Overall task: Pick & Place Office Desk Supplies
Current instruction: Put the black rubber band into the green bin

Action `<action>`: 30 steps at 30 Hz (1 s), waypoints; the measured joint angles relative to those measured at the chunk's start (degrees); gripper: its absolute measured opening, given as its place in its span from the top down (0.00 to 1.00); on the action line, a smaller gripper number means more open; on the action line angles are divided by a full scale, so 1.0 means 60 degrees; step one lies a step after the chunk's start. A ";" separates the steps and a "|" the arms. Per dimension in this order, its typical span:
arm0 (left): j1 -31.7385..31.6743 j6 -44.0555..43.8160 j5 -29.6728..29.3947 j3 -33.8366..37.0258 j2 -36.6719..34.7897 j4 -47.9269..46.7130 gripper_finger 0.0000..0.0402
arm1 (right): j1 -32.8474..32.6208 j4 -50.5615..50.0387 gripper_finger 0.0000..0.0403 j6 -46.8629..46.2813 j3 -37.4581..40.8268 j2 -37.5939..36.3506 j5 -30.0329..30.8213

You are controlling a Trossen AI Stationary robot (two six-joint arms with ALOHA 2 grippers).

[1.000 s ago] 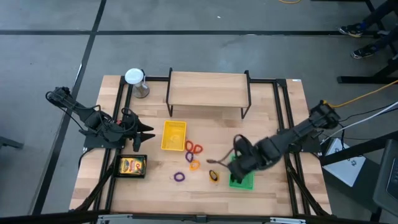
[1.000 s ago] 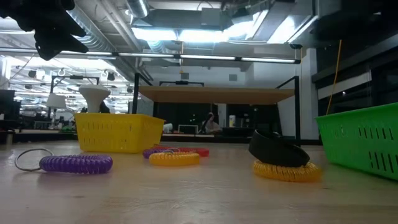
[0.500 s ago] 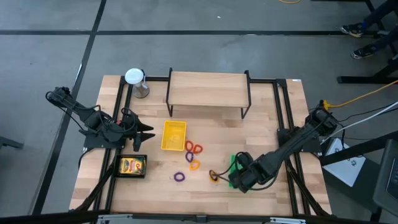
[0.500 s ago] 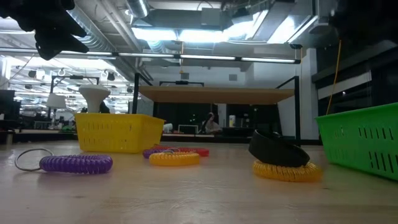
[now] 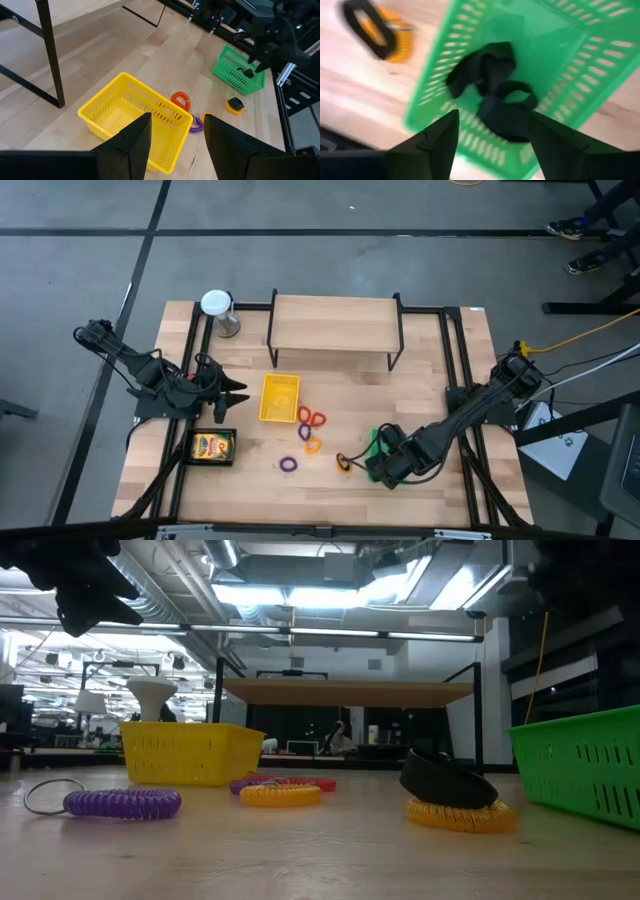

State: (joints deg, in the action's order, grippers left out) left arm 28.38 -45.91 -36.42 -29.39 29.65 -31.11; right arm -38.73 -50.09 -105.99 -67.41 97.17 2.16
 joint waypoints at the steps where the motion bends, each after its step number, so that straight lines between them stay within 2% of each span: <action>1: 0.0000 0.0000 0.0000 0.0000 -0.0004 0.0000 0.56 | 0.0001 -0.0005 0.41 0.0011 -0.0127 0.0000 0.0065; 8: 0.0000 -0.0062 0.0004 0.0000 -0.0002 0.0000 0.56 | 0.0076 -0.0054 0.43 0.0498 -0.1263 -0.0007 0.1877; 12: 0.0000 -0.0066 0.0004 0.0000 0.0000 0.0000 0.56 | 0.0398 0.0520 0.47 0.1149 -0.1410 -0.0018 0.2348; 15: 0.0000 -0.0062 0.0004 0.0000 -0.0001 0.0000 0.56 | 0.0791 0.0943 0.49 0.1767 -0.1411 0.0071 0.2173; 24: 0.0000 -0.0140 0.0005 0.0000 0.0017 0.0004 0.56 | 0.1854 0.2601 0.58 0.3656 -0.1411 0.0980 0.0624; 30: 0.0000 -0.0146 0.0038 0.0000 0.0109 -0.0008 0.56 | 0.2054 0.2995 0.57 0.4065 -0.1411 0.1593 0.0059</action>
State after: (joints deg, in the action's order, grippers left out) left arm 28.38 -46.78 -36.19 -29.39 30.30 -31.16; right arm -26.40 -32.12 -81.60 -75.88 106.72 2.51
